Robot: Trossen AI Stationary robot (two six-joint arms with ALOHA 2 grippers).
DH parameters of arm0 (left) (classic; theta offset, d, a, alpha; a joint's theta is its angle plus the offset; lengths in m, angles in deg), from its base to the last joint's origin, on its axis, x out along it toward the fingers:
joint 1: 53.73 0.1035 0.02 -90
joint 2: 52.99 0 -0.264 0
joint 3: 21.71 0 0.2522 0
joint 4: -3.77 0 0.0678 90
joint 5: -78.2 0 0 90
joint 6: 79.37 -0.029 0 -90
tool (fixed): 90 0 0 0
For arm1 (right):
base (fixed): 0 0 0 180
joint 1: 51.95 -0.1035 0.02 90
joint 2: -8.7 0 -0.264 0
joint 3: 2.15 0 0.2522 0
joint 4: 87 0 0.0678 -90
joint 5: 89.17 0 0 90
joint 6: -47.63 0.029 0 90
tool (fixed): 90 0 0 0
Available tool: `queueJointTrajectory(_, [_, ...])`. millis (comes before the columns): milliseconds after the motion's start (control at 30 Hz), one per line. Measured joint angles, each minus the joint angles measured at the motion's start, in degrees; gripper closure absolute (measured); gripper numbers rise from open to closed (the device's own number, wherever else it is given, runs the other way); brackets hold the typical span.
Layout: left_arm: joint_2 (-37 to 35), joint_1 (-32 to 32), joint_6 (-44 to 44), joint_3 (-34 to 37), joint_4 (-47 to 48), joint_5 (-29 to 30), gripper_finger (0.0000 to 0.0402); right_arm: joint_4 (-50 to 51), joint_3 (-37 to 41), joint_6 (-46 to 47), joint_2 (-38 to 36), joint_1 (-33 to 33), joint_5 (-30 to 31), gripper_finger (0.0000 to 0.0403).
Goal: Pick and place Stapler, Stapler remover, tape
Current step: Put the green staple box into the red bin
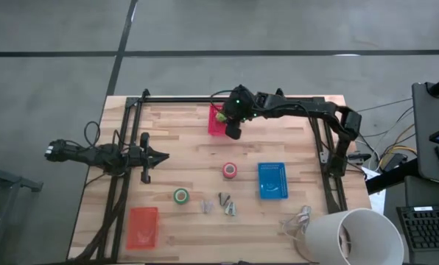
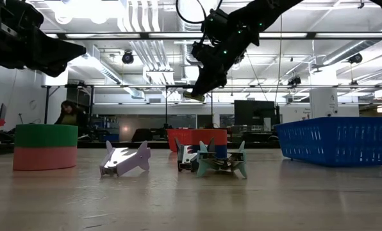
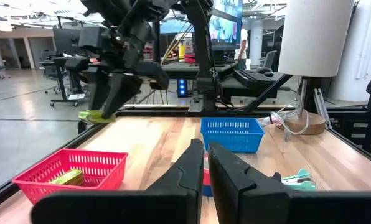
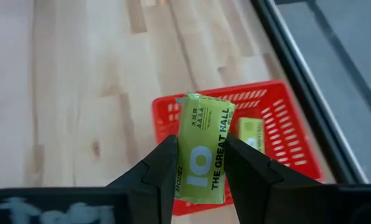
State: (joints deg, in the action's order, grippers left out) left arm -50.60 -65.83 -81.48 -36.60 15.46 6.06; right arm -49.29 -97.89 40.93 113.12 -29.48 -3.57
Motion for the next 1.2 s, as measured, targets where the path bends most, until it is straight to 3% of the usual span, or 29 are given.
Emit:
queueJointTrajectory(567, [0.01, 0.01, -0.01, -0.01, 0.01, 0.0, 0.0376, -6.22, 0.07, -2.33, 0.75, 4.77, -0.55, 0.0291])
queueJointTrajectory(967, [0.15, 0.02, -0.01, 0.01, 0.04, 0.01, 0.0376, -8.71, -0.71, -3.95, 4.9, 7.83, -0.9, 0.029])
queueJointTrajectory(1200, [0.22, 0.01, -0.02, 0.0, 0.07, 0.0, 0.0376, -7.43, -5.44, -5.5, 10.66, 8.19, -1.68, 0.029])
